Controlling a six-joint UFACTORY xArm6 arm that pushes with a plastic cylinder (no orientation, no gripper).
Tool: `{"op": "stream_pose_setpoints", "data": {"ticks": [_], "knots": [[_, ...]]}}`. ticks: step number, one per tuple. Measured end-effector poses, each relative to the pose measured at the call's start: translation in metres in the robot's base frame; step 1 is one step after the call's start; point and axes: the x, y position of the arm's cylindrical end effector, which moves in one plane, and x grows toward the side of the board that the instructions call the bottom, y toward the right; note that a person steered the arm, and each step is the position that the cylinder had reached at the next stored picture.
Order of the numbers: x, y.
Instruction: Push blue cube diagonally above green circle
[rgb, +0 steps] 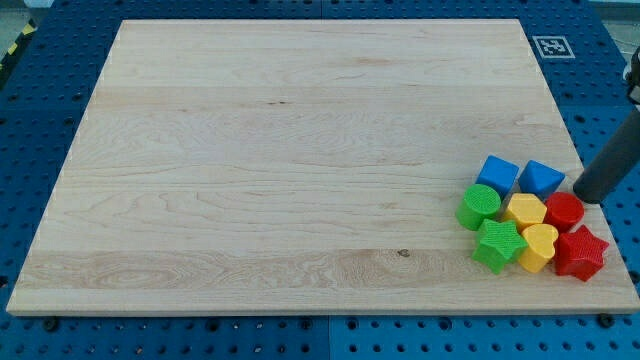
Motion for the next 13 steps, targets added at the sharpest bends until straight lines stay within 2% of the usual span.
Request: {"op": "stream_pose_setpoints", "data": {"ticks": [2,5,9,13], "knots": [[-0.009,-0.059],[-0.010,-0.076],[-0.035,-0.165],[-0.030,-0.186]]}}
